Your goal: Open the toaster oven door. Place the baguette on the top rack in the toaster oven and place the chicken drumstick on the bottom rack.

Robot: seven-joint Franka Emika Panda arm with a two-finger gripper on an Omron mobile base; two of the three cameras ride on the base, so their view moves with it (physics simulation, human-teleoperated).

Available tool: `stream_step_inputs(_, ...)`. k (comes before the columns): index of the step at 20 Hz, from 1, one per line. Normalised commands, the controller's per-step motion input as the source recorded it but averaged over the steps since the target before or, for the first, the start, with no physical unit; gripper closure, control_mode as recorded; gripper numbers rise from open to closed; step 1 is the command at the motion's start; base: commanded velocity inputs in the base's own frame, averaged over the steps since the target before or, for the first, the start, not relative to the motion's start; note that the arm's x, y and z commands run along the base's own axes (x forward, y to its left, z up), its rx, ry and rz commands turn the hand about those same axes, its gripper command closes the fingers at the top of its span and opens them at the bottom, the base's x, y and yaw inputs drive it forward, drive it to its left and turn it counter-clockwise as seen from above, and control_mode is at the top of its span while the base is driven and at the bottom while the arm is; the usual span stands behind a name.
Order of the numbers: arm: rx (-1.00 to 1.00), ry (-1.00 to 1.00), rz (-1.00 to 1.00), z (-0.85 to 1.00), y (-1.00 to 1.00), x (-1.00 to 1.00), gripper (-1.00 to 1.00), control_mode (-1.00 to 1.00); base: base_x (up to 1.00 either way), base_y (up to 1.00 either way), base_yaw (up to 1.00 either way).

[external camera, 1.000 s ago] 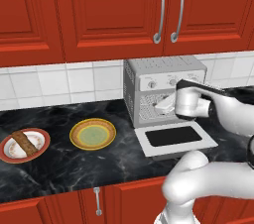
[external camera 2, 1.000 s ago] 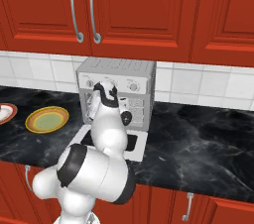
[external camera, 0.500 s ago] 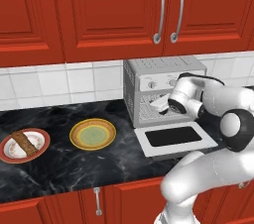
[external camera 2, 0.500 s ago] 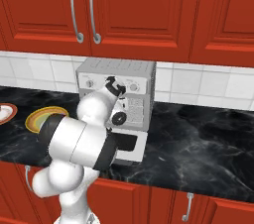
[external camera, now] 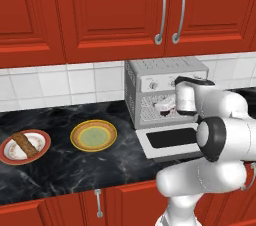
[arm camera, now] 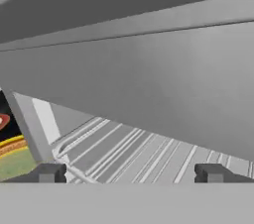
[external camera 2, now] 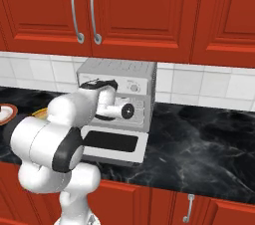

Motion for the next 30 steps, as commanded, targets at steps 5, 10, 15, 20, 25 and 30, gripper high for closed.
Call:
stream_step_inputs(5,-0.34,0.53,0.0,-0.7,-0.39,-0.95,-1.0,-1.0,0.0,0.0,0.0)
stream_step_inputs(10,-0.36,0.53,0.0,-0.84,-0.28,-1.0,-1.0,-1.0,0.0,0.0,0.0)
stream_step_inputs(15,-0.27,0.3,0.0,-0.26,-0.07,-0.78,-1.0,-1.0,0.0,0.0,0.0)
stream_step_inputs(20,-0.09,-0.11,0.0,1.0,0.57,-0.77,-1.0,-1.0,0.0,0.0,0.0)
stream_step_inputs(25,-0.22,-0.13,0.04,0.51,1.0,-0.84,-1.0,-1.0,0.0,0.0,0.0)
stream_step_inputs(30,-0.18,-0.07,0.09,0.7,1.0,-0.54,-1.0,-1.0,0.0,0.0,0.0)
